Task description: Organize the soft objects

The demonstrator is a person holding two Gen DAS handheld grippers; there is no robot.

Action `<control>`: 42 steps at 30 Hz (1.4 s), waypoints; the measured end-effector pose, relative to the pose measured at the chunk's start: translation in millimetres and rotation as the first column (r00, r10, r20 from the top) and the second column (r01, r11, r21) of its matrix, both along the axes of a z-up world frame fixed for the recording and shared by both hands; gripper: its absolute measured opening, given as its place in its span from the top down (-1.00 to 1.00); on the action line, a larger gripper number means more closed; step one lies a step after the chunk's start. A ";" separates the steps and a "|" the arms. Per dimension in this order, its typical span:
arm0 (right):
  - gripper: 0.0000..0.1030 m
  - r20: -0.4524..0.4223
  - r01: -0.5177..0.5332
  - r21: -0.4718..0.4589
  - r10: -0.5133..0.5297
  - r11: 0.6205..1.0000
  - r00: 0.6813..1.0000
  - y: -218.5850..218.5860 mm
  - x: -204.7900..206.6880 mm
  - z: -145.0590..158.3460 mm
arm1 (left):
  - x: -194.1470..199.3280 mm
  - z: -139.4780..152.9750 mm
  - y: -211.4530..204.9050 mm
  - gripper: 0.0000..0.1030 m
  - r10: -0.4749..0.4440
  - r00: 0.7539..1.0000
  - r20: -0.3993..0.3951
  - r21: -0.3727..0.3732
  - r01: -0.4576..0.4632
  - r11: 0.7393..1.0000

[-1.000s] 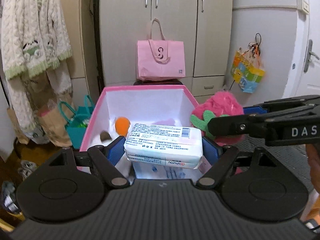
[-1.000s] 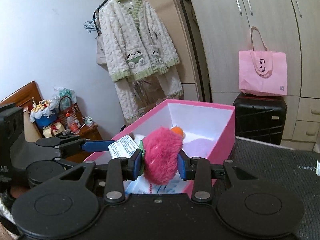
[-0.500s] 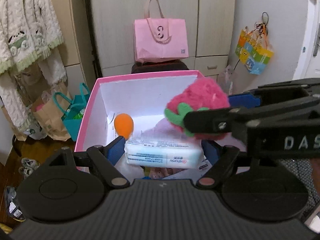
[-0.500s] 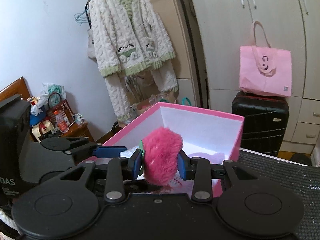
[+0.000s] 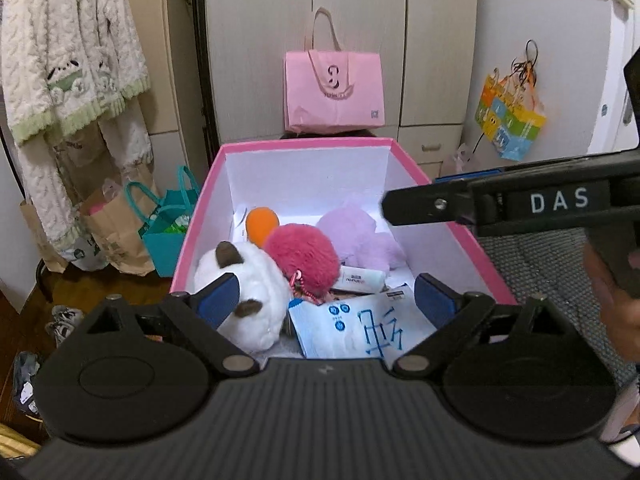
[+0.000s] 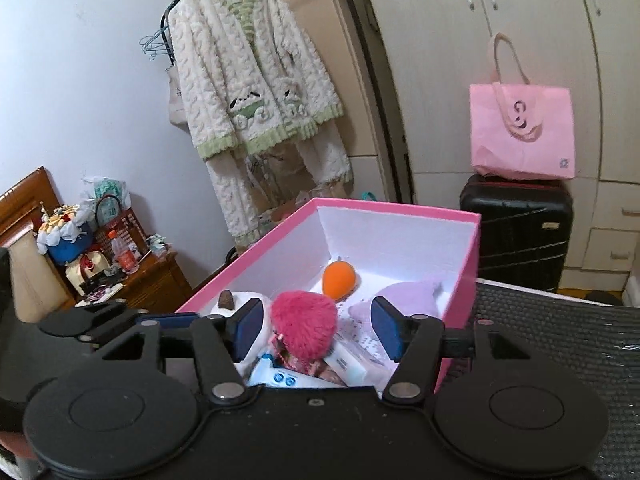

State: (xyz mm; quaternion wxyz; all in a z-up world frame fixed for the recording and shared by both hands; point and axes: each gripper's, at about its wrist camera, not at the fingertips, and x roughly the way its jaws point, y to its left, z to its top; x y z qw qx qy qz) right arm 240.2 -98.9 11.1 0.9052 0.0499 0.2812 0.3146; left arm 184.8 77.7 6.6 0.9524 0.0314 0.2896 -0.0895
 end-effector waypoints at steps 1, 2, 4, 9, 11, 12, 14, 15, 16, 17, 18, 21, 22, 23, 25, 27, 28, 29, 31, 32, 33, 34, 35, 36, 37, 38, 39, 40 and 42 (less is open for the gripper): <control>-0.27 0.009 0.007 -0.010 -0.007 1.000 1.000 -2.2 -4.7 1.0 | -4.9 1.6 0.1 -0.85 0.002 1.000 0.009 0.001 -0.002 1.000; -0.27 0.018 0.015 -0.023 -0.014 1.000 1.000 -4.1 -9.9 2.0 | -9.7 3.2 -0.2 -0.85 0.005 1.000 0.016 0.005 -0.005 1.000; -0.27 0.031 0.023 -0.043 -0.022 0.999 0.999 -7.4 -18.9 4.3 | -16.8 5.4 -0.5 -0.85 0.007 1.000 0.023 0.012 -0.007 1.000; -0.30 0.058 0.029 -0.061 -0.025 0.998 0.998 -17.2 -43.4 8.7 | -31.4 11.6 -4.2 -0.85 0.012 0.999 0.033 0.021 -0.013 1.000; -0.30 0.073 0.030 -0.069 -0.025 0.997 0.997 -19.5 -52.1 11.3 | -38.2 13.4 -6.3 -0.85 0.013 0.999 0.039 0.025 -0.014 1.000; -0.30 0.076 0.029 -0.071 -0.024 0.997 0.997 -20.9 -55.5 12.8 | -42.4 14.7 -7.5 -0.85 0.013 0.999 0.044 0.029 -0.014 0.999; -0.30 0.085 0.024 -0.073 -0.017 0.997 0.996 -23.4 -63.7 15.5 | -49.6 16.8 -9.7 -0.85 0.011 0.999 0.052 0.035 -0.013 0.999; -0.30 0.090 0.024 -0.076 -0.018 0.997 0.996 -24.6 -67.7 16.9 | -53.5 17.5 -9.9 -0.85 0.009 0.998 0.054 0.037 -0.011 0.999; -0.30 0.096 0.026 -0.080 -0.019 0.996 0.995 -25.5 -72.0 17.9 | -56.8 18.7 -11.3 -0.85 0.005 0.998 0.056 0.039 -0.008 0.999; -0.31 0.102 0.027 -0.085 -0.018 0.996 0.995 -26.6 -75.7 19.1 | -58.8 20.2 -13.1 -0.85 -0.001 0.998 0.057 0.041 -0.001 0.999; -0.31 0.107 0.028 -0.089 -0.018 0.996 0.994 -27.9 -79.2 20.0 | -61.2 21.1 -15.2 -0.85 -0.008 0.998 0.056 0.044 0.005 0.999; -0.36 0.125 0.034 -0.106 -0.020 0.994 0.992 -32.3 -89.1 23.9 | -67.5 22.7 -19.6 -0.85 -0.015 0.998 0.055 0.048 0.012 0.999; -0.37 0.130 0.036 -0.112 -0.021 0.993 0.991 -33.9 -92.2 25.1 | -69.2 23.2 -20.7 -0.85 -0.020 0.998 0.052 0.043 0.018 0.999; -0.38 0.136 0.040 -0.117 -0.024 0.992 0.990 -35.9 -95.3 26.3 | -70.6 23.8 -21.4 -0.85 -0.022 0.999 0.046 0.034 0.020 0.999; -0.38 0.145 0.039 -0.118 -0.021 0.992 0.989 -40.4 -101.6 26.1 | -74.7 24.2 -23.0 -0.85 -0.013 0.999 0.038 0.015 0.013 1.000; -0.38 0.141 0.053 -0.112 -0.037 0.992 0.989 -45.0 -105.4 23.7 | -80.3 23.5 -26.1 -0.88 -0.008 0.999 0.036 0.013 0.007 1.000; -0.38 0.139 0.060 -0.109 -0.044 0.992 0.989 -47.9 -106.8 22.3 | -82.7 22.9 -27.1 -0.89 -0.008 0.999 0.035 0.012 0.008 1.000; -0.38 0.141 0.066 -0.105 -0.051 0.992 0.989 -50.7 -109.8 20.9 | -85.3 21.9 -27.6 -0.89 -0.003 0.999 0.033 0.005 0.003 1.000; -0.39 0.145 0.082 -0.098 -0.067 0.992 0.987 -56.0 -115.9 19.3 | -88.4 19.9 -28.6 -0.90 0.003 1.000 0.025 -0.005 -0.003 1.000; -0.45 0.147 0.090 -0.096 -0.075 0.991 0.986 -58.8 -119.2 18.8 | -89.9 18.9 -29.3 -0.91 0.004 1.000 0.020 -0.008 -0.004 1.000; -0.50 0.149 0.101 -0.093 -0.086 0.991 0.985 -61.8 -122.4 18.6 | -90.9 17.9 -30.2 -0.92 0.007 1.000 0.017 -0.010 -0.007 1.000; -0.57 0.151 0.111 -0.089 -0.097 0.990 0.984 -64.7 -125.7 18.4 | -91.9 17.0 -31.3 -0.96 0.011 1.000 0.013 -0.010 -0.011 1.000; -0.59 0.154 0.123 -0.083 -0.109 0.989 0.982 -67.6 -128.7 18.2 | -92.6 16.1 -32.2 -0.98 0.014 1.000 0.009 -0.009 -0.014 1.000; -0.60 0.156 0.133 -0.078 -0.119 0.988 0.981 -70.3 -131.6 17.9 | -93.9 15.1 -33.6 -0.99 0.018 1.000 0.006 -0.008 -0.018 1.000; -0.63 0.156 0.140 -0.077 -0.127 0.987 0.980 -73.0 -133.9 17.1 | -94.6 14.5 -34.8 -0.99 0.023 1.000 0.002 -0.007 -0.023 1.000; -0.70 0.154 0.150 -0.078 -0.137 0.986 0.979 -75.1 -136.0 16.6 | -95.2 14.2 -35.9 -0.99 0.030 1.000 0.000 -0.007 -0.030 1.000; -0.75 0.151 0.161 -0.082 -0.148 0.983 0.977 -77.3 -137.7 15.9 | -95.8 14.3 -36.5 -0.99 0.040 0.999 0.001 -0.007 -0.040 0.999; -0.86 0.149 0.176 -0.090 -0.162 0.980 0.976 -79.0 -139.1 14.9 | -96.6 14.3 -37.4 -0.99 0.051 0.999 0.003 -0.006 -0.051 0.999; -0.91 0.157 0.218 -0.119 -0.199 0.969 0.967 -80.5 -143.1 13.0 | -98.5 15.1 -39.3 -1.00 0.071 0.997 0.010 0.004 -0.072 0.997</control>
